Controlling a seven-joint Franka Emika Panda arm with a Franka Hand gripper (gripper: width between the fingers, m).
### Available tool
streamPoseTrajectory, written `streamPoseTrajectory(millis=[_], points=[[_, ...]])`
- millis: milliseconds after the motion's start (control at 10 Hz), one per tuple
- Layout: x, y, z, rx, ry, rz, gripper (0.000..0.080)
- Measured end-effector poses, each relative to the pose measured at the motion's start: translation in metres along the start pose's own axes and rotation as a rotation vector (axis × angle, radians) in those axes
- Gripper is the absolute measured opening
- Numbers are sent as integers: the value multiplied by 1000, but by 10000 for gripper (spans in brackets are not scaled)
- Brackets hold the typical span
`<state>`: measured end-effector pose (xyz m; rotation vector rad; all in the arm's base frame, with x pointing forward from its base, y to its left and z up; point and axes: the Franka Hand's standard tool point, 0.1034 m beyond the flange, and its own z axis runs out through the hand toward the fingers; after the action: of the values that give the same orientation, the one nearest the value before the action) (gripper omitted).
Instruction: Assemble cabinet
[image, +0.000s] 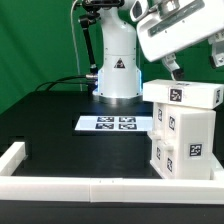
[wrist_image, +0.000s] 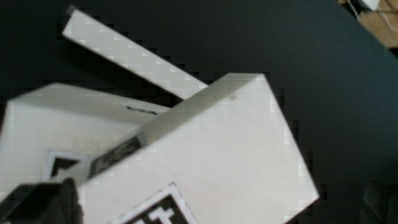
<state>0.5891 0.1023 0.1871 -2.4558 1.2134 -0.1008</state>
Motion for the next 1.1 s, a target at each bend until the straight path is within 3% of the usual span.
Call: streamPoseTrajectory(millis=[400,700,800,900,1100], points=[[-14,0,4,-52,-33,-577,797],[-9,1,6,-48,-14,-794,796],[-9,1,6,-57,-17,-901,796],[-9,0,5,-94,-30,-1065,796],[-7,-3,3,-128,-37,-1262,796]])
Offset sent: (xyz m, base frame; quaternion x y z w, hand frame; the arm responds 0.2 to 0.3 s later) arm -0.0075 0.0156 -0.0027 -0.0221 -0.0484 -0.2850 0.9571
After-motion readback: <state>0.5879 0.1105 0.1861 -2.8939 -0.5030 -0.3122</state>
